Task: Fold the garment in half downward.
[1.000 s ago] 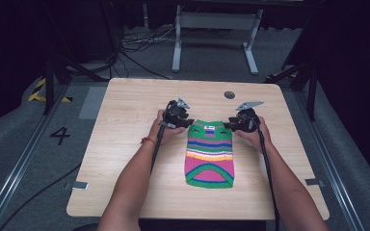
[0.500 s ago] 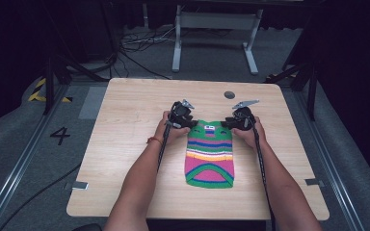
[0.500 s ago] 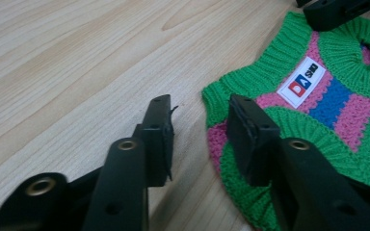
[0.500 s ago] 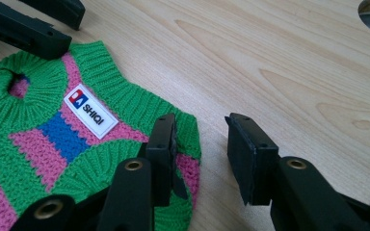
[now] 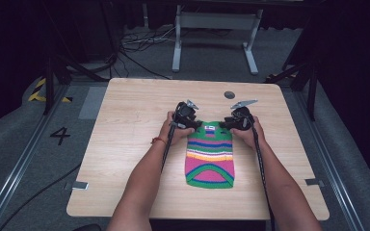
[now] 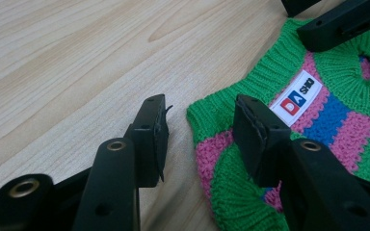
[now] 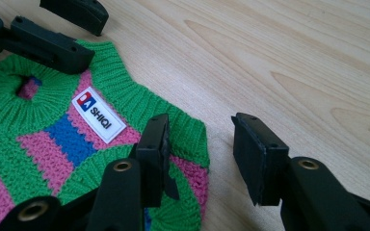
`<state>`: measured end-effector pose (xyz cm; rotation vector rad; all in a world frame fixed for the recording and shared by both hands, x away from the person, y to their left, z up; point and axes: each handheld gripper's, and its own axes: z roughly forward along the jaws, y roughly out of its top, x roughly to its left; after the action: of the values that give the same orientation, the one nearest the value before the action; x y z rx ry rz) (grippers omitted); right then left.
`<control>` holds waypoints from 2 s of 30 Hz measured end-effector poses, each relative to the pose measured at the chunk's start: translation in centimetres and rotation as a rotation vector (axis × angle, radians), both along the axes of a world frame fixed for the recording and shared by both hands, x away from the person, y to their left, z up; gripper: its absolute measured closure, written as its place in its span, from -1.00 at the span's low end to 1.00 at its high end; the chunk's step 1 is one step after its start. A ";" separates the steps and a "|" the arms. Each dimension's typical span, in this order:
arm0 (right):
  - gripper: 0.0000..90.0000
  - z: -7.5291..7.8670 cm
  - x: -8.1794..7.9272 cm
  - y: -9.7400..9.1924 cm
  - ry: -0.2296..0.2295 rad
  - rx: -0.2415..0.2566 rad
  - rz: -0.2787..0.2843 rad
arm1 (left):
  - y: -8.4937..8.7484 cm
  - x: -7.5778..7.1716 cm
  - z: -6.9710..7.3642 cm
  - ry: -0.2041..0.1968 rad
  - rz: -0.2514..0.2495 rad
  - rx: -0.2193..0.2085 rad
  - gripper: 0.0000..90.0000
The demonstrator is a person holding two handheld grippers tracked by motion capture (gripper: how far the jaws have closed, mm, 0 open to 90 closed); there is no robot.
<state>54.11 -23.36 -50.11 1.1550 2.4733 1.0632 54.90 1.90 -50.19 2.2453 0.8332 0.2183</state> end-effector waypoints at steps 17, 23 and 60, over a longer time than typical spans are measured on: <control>0.87 1.1 -0.3 1.0 -0.026 0.018 0.048 | 0.2 -0.5 1.4 -0.067 -0.032 0.022 0.86; 0.87 2.9 -0.4 1.4 -0.088 0.035 0.060 | 0.9 -0.6 2.7 -0.105 -0.022 0.011 0.86; 0.85 4.9 -11.0 0.1 -0.142 0.069 0.382 | 3.6 -12.2 5.3 -0.233 -0.327 0.010 0.83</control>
<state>43.15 -23.23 -45.16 0.6059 2.6189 1.2851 42.66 5.51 -44.92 2.2724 0.3373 0.3209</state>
